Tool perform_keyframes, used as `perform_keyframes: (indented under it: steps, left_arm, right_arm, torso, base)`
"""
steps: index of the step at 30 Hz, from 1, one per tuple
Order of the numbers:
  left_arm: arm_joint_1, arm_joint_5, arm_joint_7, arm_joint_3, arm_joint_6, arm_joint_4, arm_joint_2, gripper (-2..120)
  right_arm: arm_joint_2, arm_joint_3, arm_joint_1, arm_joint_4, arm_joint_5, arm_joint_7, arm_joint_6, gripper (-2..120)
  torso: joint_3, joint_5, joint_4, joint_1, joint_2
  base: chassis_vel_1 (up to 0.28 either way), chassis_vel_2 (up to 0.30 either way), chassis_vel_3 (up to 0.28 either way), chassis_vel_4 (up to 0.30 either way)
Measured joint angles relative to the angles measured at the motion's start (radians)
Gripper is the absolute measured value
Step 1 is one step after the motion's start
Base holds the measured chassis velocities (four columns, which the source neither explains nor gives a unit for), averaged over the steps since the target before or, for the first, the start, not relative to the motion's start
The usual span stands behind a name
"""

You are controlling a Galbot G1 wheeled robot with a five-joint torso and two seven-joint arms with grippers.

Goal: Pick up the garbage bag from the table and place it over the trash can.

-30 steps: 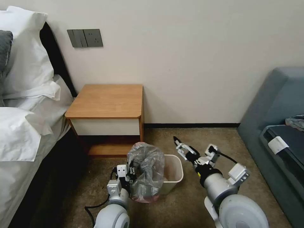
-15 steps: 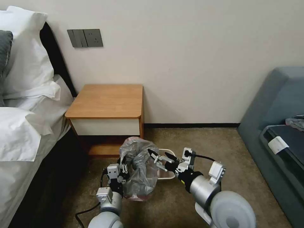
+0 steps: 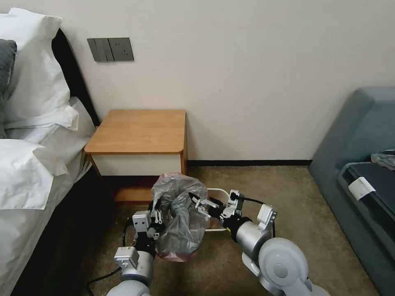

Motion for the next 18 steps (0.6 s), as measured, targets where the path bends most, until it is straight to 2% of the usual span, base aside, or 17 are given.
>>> perform_keyframes:
  steps: [1, 3, 5, 6, 8, 9, 11, 12, 14, 15, 18]
  left_arm:
    - [0.001, 0.000, 0.001, -0.001, 0.000, -0.002, 0.000, 8]
    - [0.002, 0.001, 0.001, -0.002, 0.000, -0.005, 0.000, 8]
    - [0.004, 0.001, 0.002, -0.005, 0.002, -0.012, -0.001, 8]
    - [0.004, 0.001, 0.002, -0.005, 0.002, -0.012, -0.001, 8]
    - [0.004, -0.007, 0.002, -0.007, 0.014, -0.016, -0.008, 8]
    - [0.004, -0.007, 0.002, -0.007, 0.014, -0.016, -0.008, 8]
    - [0.005, -0.026, -0.001, -0.006, 0.028, -0.027, -0.014, 8]
    - [0.005, -0.026, -0.001, -0.006, 0.028, -0.027, -0.014, 8]
    - [0.008, -0.035, -0.002, -0.006, 0.034, -0.034, -0.014, 8]
    - [0.008, -0.035, -0.002, -0.006, 0.034, -0.034, -0.014, 8]
    - [0.013, -0.038, -0.004, -0.007, 0.040, -0.040, -0.015, 8]
  right_arm:
    - [0.000, -0.001, 0.000, -0.001, 0.000, -0.002, 0.001, 83]
    - [0.000, -0.002, 0.000, -0.001, -0.001, -0.006, 0.002, 80]
    - [0.000, -0.004, -0.001, -0.002, -0.005, -0.016, 0.005, 68]
    - [0.000, -0.004, -0.001, -0.002, -0.005, -0.016, 0.005, 68]
    - [0.000, -0.005, -0.002, -0.006, -0.012, -0.019, 0.007, 56]
    - [0.000, -0.005, -0.002, -0.006, -0.012, -0.019, 0.007, 56]
    - [0.000, -0.003, -0.003, -0.011, -0.020, -0.028, 0.010, 44]
    - [0.000, -0.003, -0.003, -0.011, -0.020, -0.028, 0.010, 44]
    - [-0.001, 0.000, -0.003, -0.014, -0.026, -0.036, 0.012, 34]
    - [-0.001, 0.000, -0.003, -0.014, -0.026, -0.036, 0.012, 34]
    - [0.004, 0.004, -0.005, -0.014, -0.037, -0.043, 0.020, 21]
  torso:
    - [0.000, 0.0000, 0.0000, 0.000, 0.000]
    - [0.000, 0.0001, 0.0000, 0.000, 0.000]
    - [0.000, 0.0001, 0.0000, 0.000, 0.000]
    - [0.000, 0.0001, 0.0000, 0.000, 0.000]
    - [0.000, 0.0000, -0.0001, 0.000, 0.000]
    - [0.000, 0.0000, -0.0001, 0.000, 0.000]
    - [0.000, 0.0001, -0.0001, 0.000, 0.000]
    - [0.000, 0.0001, -0.0001, 0.000, 0.000]
    - [0.000, 0.0001, -0.0001, 0.000, 0.000]
    - [0.000, 0.0001, -0.0001, 0.000, 0.000]
    - [0.000, 0.0001, -0.0001, 0.000, 0.000]
  base:
    - [0.000, 0.000, 0.000, 0.000]
    - [0.000, 0.000, 0.000, 0.000]
    - [0.000, 0.000, 0.000, 0.000]
    - [0.000, 0.000, 0.000, 0.000]
    - [0.000, 0.000, 0.000, 0.000]
    - [0.000, 0.000, 0.000, 0.000]
    - [0.000, 0.000, 0.000, 0.000]
    - [0.000, 0.000, 0.000, 0.000]
    - [0.000, 0.000, 0.000, 0.000]
    - [0.000, 0.000, 0.000, 0.000]
    - [0.000, 0.000, 0.000, 0.000]
